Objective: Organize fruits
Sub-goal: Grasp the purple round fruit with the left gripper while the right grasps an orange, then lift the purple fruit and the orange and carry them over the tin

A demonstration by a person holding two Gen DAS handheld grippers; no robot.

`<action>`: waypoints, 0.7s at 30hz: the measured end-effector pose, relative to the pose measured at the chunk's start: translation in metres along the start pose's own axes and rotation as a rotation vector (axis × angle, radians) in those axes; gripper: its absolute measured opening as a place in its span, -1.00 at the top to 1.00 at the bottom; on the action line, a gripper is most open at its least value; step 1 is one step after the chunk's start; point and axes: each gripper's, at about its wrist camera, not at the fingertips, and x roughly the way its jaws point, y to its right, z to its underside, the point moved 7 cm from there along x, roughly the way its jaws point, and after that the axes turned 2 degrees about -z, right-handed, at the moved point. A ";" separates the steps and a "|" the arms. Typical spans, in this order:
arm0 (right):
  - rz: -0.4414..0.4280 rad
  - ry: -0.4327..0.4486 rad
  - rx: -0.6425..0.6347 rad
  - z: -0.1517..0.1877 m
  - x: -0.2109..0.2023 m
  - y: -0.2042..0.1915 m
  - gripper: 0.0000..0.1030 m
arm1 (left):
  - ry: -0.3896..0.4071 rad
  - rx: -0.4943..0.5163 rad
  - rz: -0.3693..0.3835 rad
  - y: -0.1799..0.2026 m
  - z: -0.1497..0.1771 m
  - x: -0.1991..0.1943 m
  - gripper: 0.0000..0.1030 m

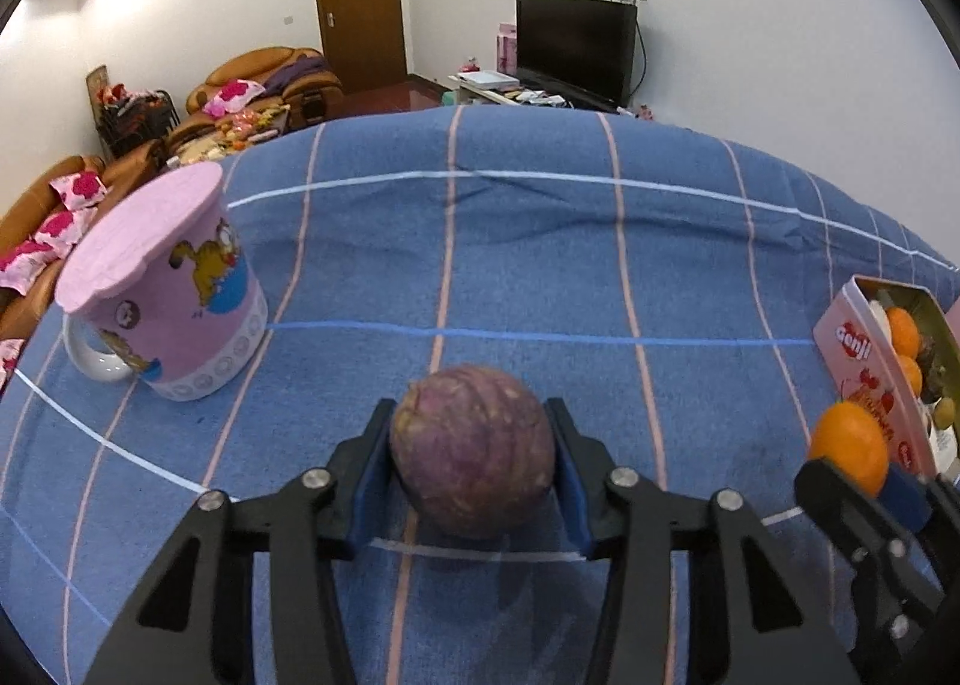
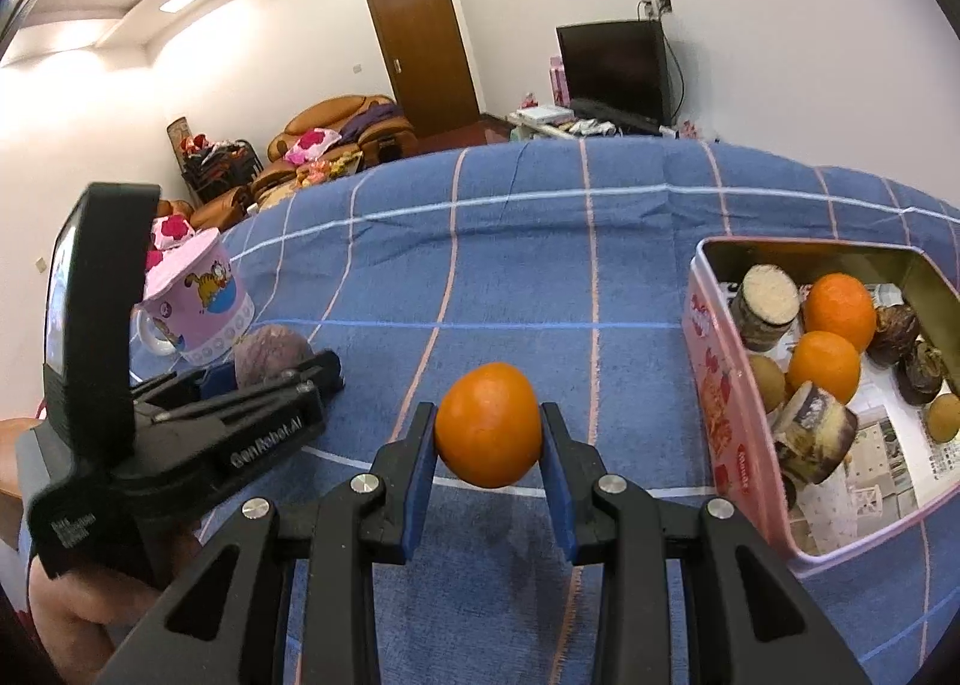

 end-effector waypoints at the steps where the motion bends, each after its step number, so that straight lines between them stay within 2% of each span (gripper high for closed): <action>1: 0.006 0.012 0.001 0.000 -0.003 0.000 0.32 | 0.010 -0.001 -0.008 0.001 0.000 -0.003 0.03; 9: 0.020 0.065 0.005 -0.002 -0.018 0.007 0.32 | 0.063 -0.048 -0.035 -0.002 0.003 -0.020 0.03; 21: 0.056 0.105 -0.017 -0.003 -0.036 0.019 0.32 | 0.113 -0.047 -0.070 0.015 0.010 -0.040 0.03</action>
